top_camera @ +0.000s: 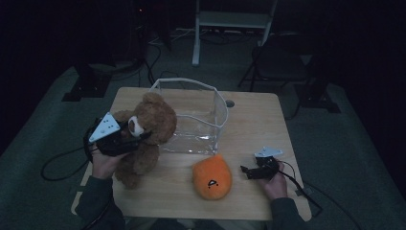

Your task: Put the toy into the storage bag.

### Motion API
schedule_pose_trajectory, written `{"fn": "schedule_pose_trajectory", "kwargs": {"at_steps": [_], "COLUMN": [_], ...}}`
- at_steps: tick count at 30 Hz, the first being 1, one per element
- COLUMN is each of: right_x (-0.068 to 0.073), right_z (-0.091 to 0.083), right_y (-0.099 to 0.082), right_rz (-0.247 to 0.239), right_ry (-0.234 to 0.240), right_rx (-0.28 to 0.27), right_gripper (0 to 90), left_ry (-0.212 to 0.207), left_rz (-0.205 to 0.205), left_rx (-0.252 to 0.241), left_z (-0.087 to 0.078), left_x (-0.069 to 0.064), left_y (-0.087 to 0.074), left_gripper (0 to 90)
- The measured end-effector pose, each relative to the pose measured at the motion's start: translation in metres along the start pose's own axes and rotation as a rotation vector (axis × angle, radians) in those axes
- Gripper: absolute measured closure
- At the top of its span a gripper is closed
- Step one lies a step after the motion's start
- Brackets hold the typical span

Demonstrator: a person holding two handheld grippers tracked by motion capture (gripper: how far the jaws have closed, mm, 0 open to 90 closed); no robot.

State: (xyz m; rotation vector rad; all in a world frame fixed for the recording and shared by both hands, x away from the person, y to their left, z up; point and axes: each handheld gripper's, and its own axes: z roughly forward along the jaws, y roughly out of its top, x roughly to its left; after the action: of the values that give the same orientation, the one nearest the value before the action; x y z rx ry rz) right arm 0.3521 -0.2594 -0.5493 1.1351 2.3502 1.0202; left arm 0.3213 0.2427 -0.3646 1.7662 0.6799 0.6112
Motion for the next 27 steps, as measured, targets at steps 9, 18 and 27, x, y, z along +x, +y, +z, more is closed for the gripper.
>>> {"fn": "schedule_pose_trajectory", "kwargs": {"at_steps": [9, 18, 27], "right_x": [0.000, 0.000, 0.000], "right_z": [0.000, 0.000, 0.000], "right_y": [0.000, 0.000, 0.000], "right_rz": [0.000, 0.000, 0.000], "right_ry": [0.000, 0.000, 0.000], "right_rx": [0.000, 0.000, 0.000], "right_gripper": [14.3, 14.4, 14.3], "left_ry": [0.025, 0.043, 0.053], "left_rz": [-0.002, 0.017, 0.035], "left_rx": [-0.023, -0.049, -0.070], "left_z": [-0.002, -0.005, -0.007], "left_x": [0.001, 0.002, 0.005], "left_y": [0.014, 0.033, 0.048], "left_gripper": [39.5, 39.6, 39.5]}}
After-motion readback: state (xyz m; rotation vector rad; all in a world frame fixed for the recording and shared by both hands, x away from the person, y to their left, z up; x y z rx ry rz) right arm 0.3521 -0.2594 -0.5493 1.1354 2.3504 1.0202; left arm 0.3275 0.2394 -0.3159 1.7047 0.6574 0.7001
